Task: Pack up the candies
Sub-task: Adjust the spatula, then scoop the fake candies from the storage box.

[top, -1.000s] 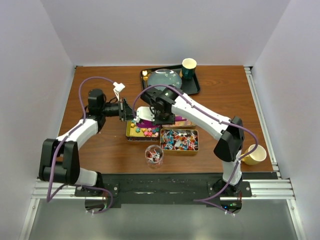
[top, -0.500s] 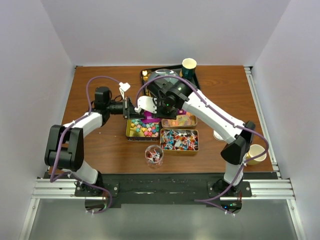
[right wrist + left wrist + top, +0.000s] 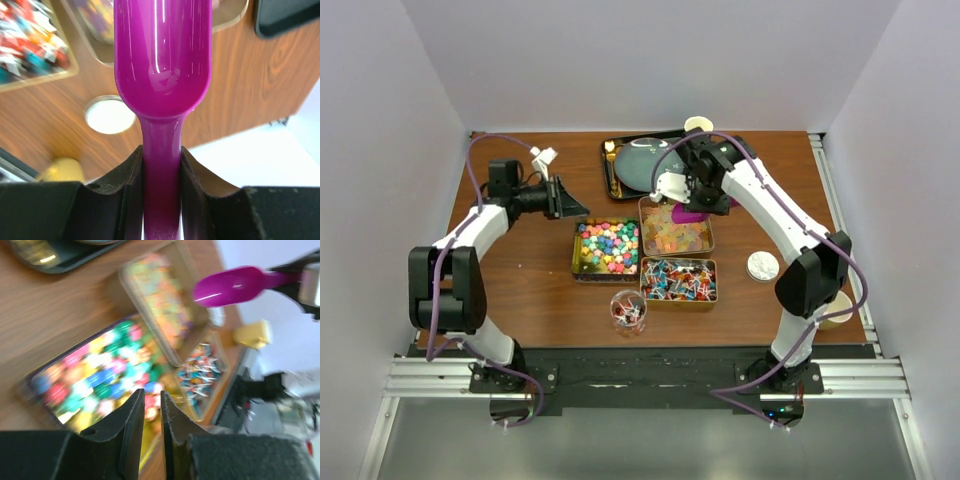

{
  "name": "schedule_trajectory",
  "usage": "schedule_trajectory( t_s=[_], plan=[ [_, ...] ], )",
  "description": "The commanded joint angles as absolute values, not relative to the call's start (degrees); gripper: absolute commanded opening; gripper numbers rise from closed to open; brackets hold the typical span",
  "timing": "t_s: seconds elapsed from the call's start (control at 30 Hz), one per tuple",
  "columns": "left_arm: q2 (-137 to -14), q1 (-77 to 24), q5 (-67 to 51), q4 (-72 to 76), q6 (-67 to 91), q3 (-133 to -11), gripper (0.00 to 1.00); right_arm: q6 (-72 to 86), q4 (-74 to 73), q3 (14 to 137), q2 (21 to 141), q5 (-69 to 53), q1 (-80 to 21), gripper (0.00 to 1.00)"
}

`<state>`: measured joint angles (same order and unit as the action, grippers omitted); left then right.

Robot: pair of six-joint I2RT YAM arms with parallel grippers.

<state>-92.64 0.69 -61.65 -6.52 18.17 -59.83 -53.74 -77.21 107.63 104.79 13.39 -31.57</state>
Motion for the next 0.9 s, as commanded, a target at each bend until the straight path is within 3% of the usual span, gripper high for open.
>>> schedule_trajectory(
  t_s=[0.0,0.13,0.43,0.87],
  plan=[
    [-89.4,4.9,-47.8,-16.0,13.4,-56.6,0.25,-64.1,-78.2,108.8,109.0,21.3,-30.7,0.0],
    [-89.1,6.2,-39.6,-18.5,15.4,-53.4,0.26,-69.8,-77.3,111.7,112.8,25.1,-30.1,0.0],
    [-91.8,6.2,-35.2,-18.6,17.3,-48.7,0.27,-77.5,-78.0,118.1,118.5,32.2,-30.1,0.0],
    [-98.3,5.6,-37.0,-14.0,20.4,-43.2,0.27,-82.4,-71.4,110.3,121.6,38.5,-30.4,0.0]
  ],
)
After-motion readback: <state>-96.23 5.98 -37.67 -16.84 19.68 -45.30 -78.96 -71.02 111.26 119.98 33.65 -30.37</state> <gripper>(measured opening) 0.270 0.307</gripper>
